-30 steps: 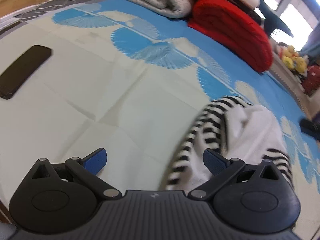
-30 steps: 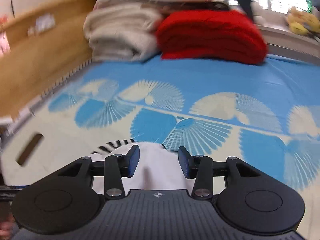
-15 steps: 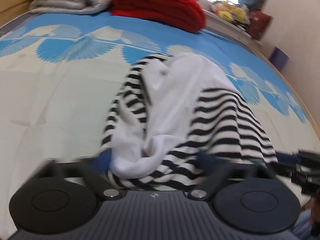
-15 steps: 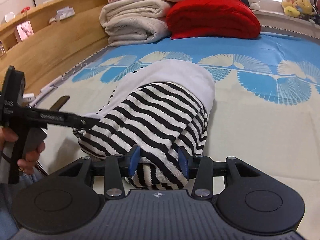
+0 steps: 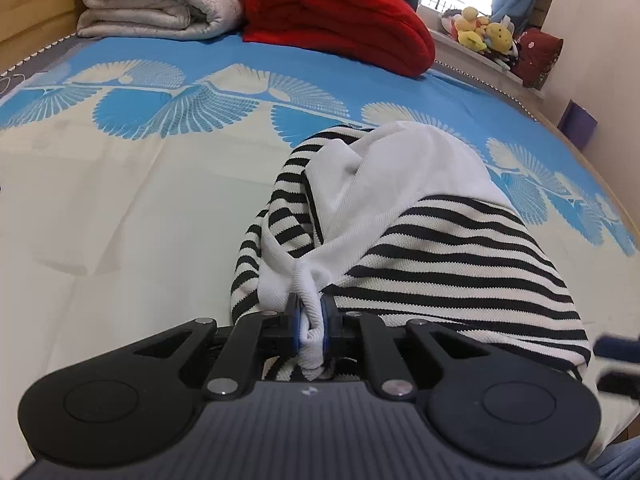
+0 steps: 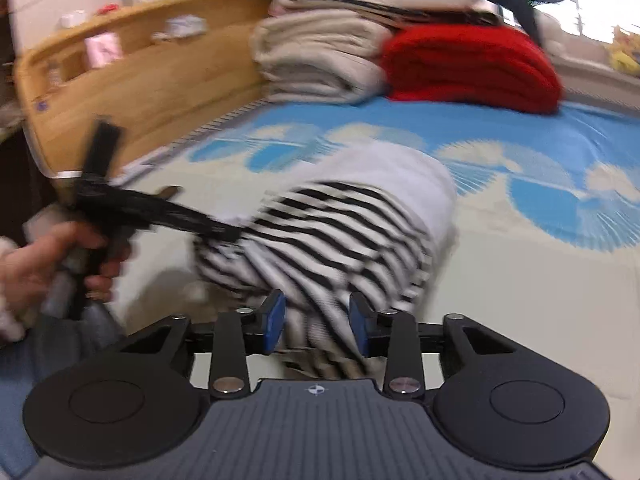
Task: Fold small clothes
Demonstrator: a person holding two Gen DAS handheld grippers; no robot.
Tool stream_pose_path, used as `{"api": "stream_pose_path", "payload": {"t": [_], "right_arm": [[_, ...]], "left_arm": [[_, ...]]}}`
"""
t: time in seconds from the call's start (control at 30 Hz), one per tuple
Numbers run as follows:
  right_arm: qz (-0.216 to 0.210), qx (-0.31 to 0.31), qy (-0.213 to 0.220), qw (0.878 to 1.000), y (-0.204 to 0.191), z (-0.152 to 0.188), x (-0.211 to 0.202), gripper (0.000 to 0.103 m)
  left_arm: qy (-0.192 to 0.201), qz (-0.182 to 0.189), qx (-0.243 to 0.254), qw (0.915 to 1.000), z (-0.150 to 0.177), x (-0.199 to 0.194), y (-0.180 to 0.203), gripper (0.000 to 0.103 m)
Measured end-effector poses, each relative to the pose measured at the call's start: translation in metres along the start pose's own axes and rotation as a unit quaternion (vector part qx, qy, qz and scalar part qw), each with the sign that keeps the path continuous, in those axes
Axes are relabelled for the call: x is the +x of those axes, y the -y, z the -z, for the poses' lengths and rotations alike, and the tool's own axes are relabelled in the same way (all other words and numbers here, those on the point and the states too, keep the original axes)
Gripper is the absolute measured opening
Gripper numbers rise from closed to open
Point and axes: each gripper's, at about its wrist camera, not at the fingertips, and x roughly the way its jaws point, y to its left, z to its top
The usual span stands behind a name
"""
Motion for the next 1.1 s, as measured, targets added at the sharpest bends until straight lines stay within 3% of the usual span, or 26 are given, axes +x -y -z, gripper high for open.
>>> {"api": "stream_pose_path", "payload": {"t": [0.07,0.13,0.2,0.23,0.27,0.37,0.47,0.53,0.57,0.63,0.67,0.73,0.77,0.9,1.03,1.1], "right_arm": [[-0.024,-0.019,-0.011,0.999,-0.009,0.003,0.005,0.035],[-0.014,-0.034,-0.040,0.999,-0.016,0.009,0.020,0.032],[0.018,-0.040,-0.114,0.992,-0.014,0.017,0.047,0.007],[0.033,-0.022,-0.160,0.986,-0.005,0.024,0.061,0.007],[0.052,0.010,-0.201,0.978,0.007,0.033,0.074,0.000],[0.037,0.021,-0.162,0.986,0.015,0.024,0.059,0.002],[0.016,0.049,-0.115,0.992,0.018,0.014,0.032,0.009],[-0.021,0.051,-0.095,0.994,0.011,0.010,0.019,0.037],[-0.030,0.054,-0.089,0.994,0.007,0.010,0.017,0.057],[-0.031,0.054,-0.086,0.994,0.000,0.012,0.019,0.060],[-0.023,0.054,-0.085,0.995,-0.003,0.013,0.024,0.058],[0.002,0.059,-0.066,0.996,-0.009,0.014,0.036,0.015],[0.016,0.052,-0.069,0.996,-0.011,0.013,0.041,0.004],[0.023,0.017,-0.109,0.994,-0.017,0.009,0.039,0.000],[0.051,0.009,-0.178,0.983,-0.005,0.035,0.054,0.000],[0.043,-0.009,-0.189,0.981,-0.004,0.042,0.057,0.001]], "left_arm": [[0.001,-0.002,0.001,1.0000,0.000,0.000,0.001,0.010],[0.004,-0.009,0.004,0.9999,0.000,0.000,0.000,0.011],[-0.002,-0.015,-0.008,0.9999,0.000,0.002,-0.006,0.011],[-0.006,-0.019,-0.015,0.9997,0.000,0.004,-0.009,0.011],[-0.007,-0.023,-0.018,0.9996,0.000,0.005,-0.011,0.011],[-0.001,-0.010,-0.033,0.9994,0.000,0.000,-0.015,0.014],[0.004,-0.005,-0.040,0.9992,0.003,-0.007,-0.014,0.021],[0.001,-0.009,-0.040,0.9992,0.006,-0.008,-0.010,0.022],[0.000,-0.012,-0.039,0.9992,0.007,-0.009,-0.009,0.022],[0.001,-0.017,-0.039,0.9991,0.009,-0.010,-0.004,0.022],[0.002,-0.020,-0.038,0.9991,0.010,-0.010,-0.002,0.022],[0.004,-0.029,-0.033,0.9990,0.010,-0.009,0.001,0.021],[0.007,-0.037,-0.030,0.9989,0.009,-0.009,0.003,0.019],[0.011,-0.045,-0.037,0.9982,0.005,-0.009,-0.004,0.018],[0.000,-0.047,-0.033,0.9983,0.004,-0.002,-0.004,0.019],[0.000,-0.044,-0.045,0.9980,0.003,-0.004,-0.005,0.035]]}}
